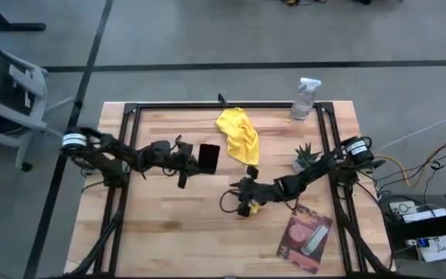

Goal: Apply microfiber cloth
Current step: Spray the pink cellphone using the spray bottle

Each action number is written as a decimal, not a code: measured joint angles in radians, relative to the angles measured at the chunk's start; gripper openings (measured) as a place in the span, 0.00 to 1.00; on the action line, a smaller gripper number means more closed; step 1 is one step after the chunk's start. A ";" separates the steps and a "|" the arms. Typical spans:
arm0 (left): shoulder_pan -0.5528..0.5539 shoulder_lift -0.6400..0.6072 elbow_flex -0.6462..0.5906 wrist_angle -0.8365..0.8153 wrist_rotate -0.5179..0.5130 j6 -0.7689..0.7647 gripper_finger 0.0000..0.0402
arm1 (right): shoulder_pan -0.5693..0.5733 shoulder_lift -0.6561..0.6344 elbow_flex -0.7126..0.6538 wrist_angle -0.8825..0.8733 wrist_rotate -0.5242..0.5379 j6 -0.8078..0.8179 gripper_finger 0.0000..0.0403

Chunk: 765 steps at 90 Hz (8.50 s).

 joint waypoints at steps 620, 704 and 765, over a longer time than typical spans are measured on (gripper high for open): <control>0.133 -0.139 0.085 -0.226 -0.218 0.280 0.02 | -1.300 -0.089 1.155 -2.175 -0.326 -0.724 0.49; 0.135 -0.178 0.084 -0.267 -0.230 0.291 0.02 | -1.236 -0.184 1.152 -2.228 -0.395 -0.685 0.15; 0.135 -0.415 0.071 -0.466 -0.520 0.343 0.02 | -0.688 -0.282 1.153 -2.259 -0.533 -0.282 0.15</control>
